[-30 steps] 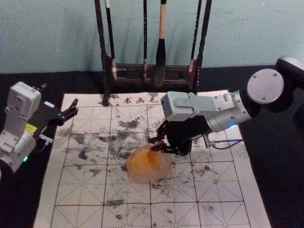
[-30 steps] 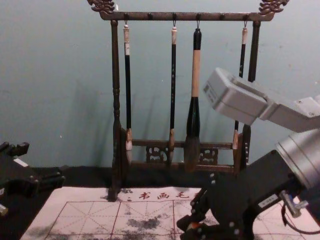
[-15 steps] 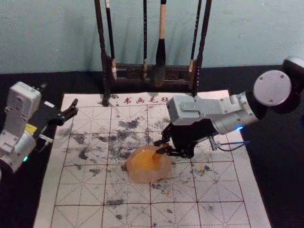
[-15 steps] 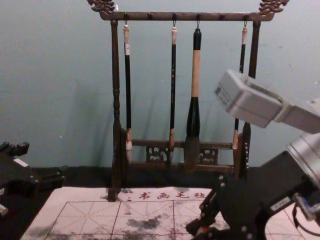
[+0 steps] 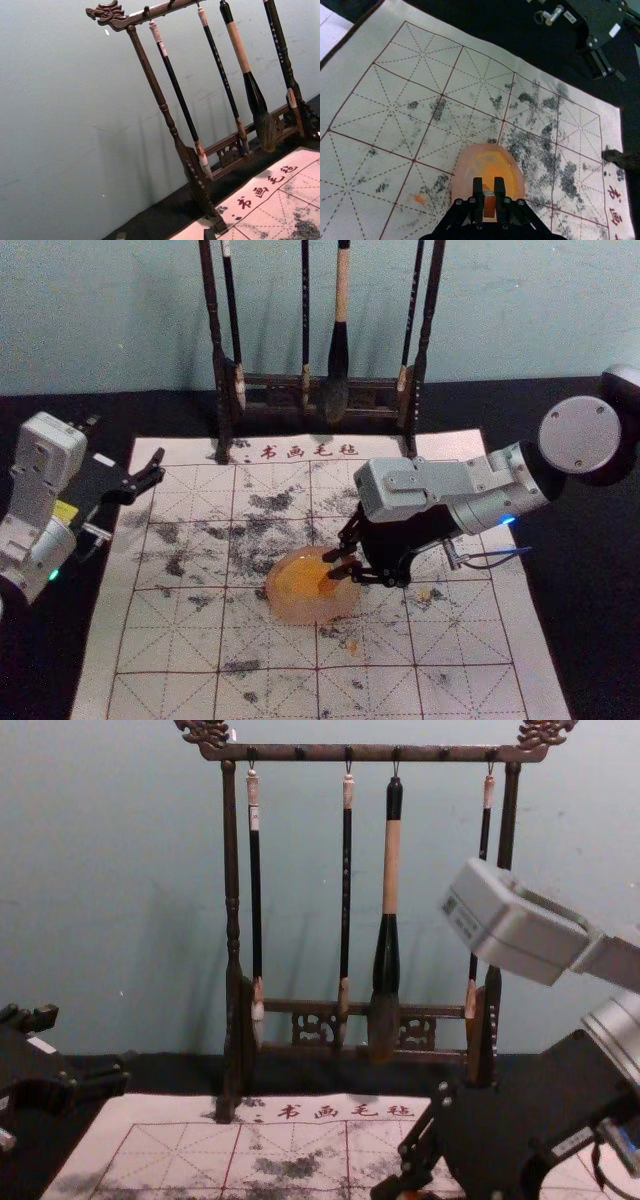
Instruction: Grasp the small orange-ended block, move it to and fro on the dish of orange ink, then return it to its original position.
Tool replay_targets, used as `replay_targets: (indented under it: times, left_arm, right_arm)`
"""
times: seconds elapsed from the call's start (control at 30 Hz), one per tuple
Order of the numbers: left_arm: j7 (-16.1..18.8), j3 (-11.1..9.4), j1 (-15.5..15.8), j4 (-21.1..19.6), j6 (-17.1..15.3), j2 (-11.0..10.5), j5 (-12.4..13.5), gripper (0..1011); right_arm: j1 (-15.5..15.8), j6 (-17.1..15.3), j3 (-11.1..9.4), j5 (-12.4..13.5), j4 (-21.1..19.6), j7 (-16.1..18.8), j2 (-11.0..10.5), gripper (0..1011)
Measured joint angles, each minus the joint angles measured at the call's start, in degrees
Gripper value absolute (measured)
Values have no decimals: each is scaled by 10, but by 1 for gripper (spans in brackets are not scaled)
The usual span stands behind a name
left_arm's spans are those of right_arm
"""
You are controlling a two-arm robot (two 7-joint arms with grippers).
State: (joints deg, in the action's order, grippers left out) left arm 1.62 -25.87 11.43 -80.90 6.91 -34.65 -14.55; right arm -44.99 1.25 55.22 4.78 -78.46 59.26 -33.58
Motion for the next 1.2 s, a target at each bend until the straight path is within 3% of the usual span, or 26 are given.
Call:
replay_targets:
  times: [0.37,1.2]
  left_arm:
    - [0,0,0,0,0,0,0,1001]
    - [0,0,0,0,0,0,0,1001]
  right_arm:
    - [0,4,7,0,0,3,9,135]
    - [-20,9,17,-5,53,-11,58,135]
